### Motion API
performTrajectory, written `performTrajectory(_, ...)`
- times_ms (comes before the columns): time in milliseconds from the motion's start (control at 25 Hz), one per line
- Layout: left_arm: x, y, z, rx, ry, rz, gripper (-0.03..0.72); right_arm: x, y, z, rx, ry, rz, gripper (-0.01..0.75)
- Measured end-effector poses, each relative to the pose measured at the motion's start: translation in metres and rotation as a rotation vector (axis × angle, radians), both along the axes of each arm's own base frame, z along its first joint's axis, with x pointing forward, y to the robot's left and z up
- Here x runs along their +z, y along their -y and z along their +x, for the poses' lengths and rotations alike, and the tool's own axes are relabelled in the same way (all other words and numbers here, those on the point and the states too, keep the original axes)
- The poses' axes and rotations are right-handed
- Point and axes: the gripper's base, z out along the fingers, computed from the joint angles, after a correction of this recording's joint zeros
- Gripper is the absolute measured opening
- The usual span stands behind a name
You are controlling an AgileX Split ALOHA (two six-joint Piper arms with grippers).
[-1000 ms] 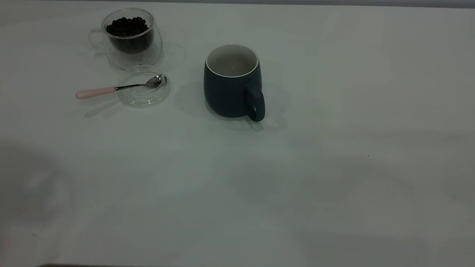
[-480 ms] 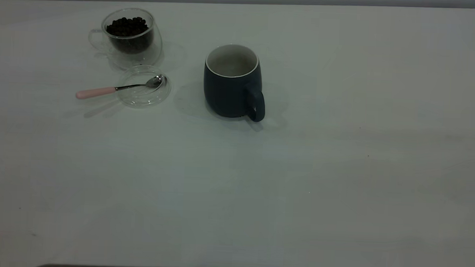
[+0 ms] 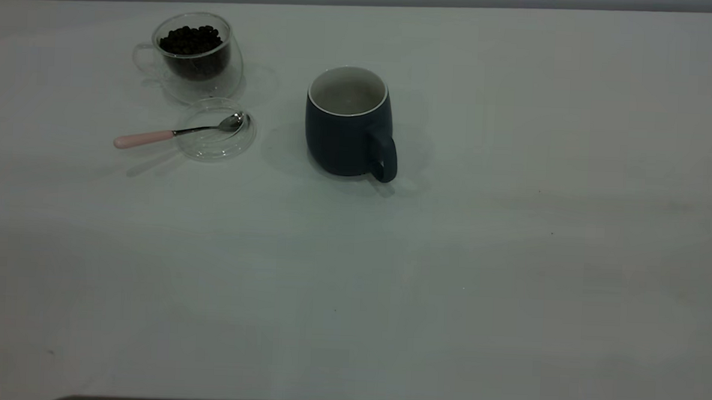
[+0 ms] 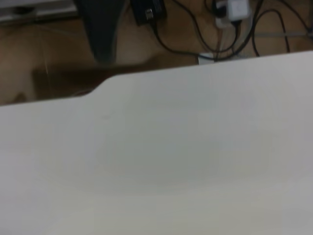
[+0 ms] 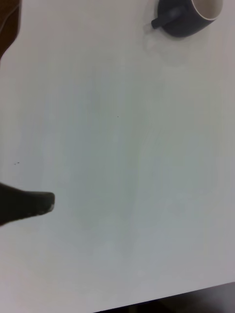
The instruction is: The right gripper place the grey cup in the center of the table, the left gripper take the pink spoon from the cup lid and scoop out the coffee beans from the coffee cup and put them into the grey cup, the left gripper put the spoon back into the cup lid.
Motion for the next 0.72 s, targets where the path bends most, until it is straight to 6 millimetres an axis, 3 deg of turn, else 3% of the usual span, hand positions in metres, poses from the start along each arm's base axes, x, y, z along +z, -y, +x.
performTrajectory(720,-0.0045,0.0005,-0.0027,-0.002,-0.027,-0.006,0.587,0.0,0.0,0.0,0.0,0.0,0.0,0.588)
